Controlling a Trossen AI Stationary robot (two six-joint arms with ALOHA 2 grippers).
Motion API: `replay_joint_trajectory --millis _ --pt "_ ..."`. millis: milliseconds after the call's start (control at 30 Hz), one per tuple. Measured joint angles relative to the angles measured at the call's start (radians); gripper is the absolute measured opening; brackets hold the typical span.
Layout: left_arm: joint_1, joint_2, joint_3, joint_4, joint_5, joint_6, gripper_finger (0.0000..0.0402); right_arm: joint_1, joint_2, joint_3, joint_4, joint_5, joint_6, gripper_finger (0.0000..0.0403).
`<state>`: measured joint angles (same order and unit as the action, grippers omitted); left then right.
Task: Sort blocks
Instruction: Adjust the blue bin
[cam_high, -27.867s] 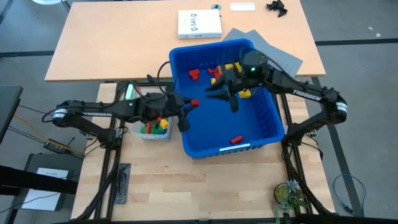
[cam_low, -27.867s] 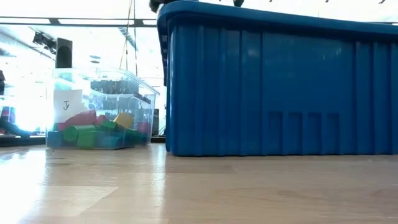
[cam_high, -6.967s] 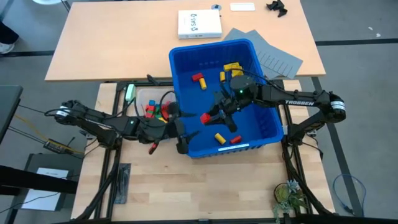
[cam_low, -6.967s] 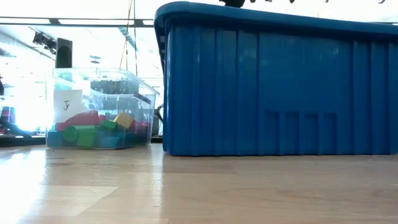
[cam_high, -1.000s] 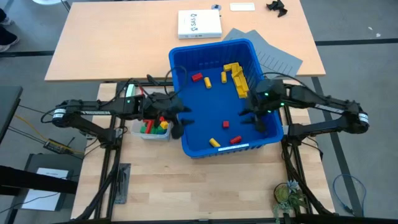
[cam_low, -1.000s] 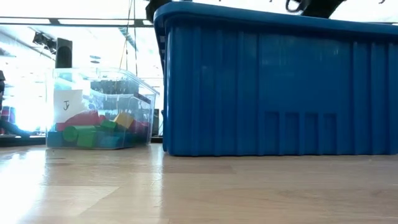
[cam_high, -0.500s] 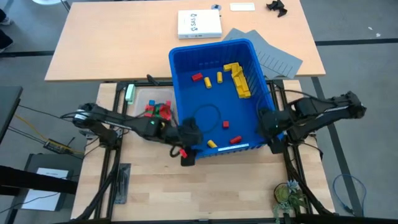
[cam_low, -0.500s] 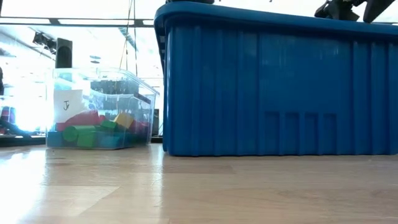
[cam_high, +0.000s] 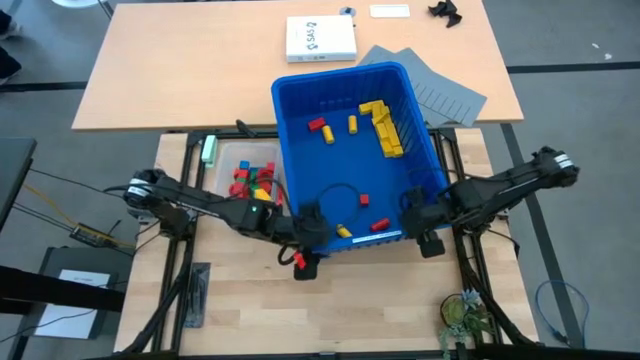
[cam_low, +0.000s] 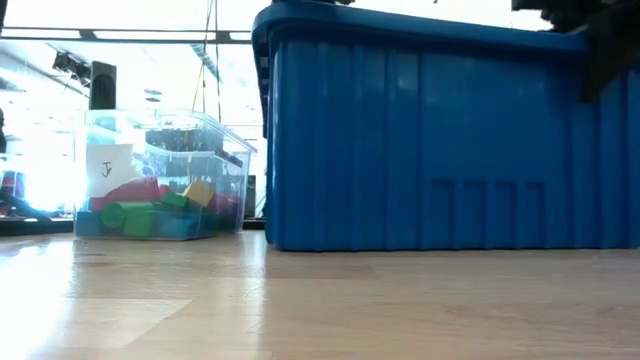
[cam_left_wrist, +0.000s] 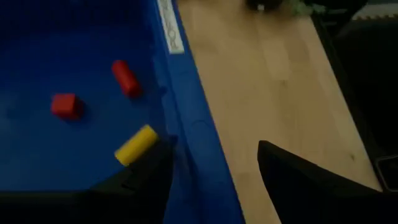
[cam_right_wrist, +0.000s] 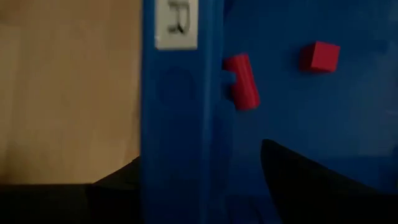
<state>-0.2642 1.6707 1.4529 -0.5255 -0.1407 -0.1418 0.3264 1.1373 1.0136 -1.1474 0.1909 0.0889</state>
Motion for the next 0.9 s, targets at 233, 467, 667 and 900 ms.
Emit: replay_joint_trajectory --millis 233,467,667,900 --pt "-0.022 0.013 0.004 -0.071 -0.112 0.031 0.0240 -0.002 0.036 0.000 0.034 0.005 -0.005 0.0227" --pt "-0.022 0.083 0.007 -0.082 -0.167 0.042 0.0180 -0.003 0.036 0.000 0.096 0.014 0.008 0.0178" --pt "-0.024 0.090 0.053 -0.120 -0.207 0.051 0.0118 -0.002 0.035 0.019 0.094 -0.012 0.026 0.0077" --pt "-0.028 0.091 0.278 -0.355 -0.156 -0.005 0.0105 0.012 0.034 0.184 0.021 -0.062 0.078 0.0077"
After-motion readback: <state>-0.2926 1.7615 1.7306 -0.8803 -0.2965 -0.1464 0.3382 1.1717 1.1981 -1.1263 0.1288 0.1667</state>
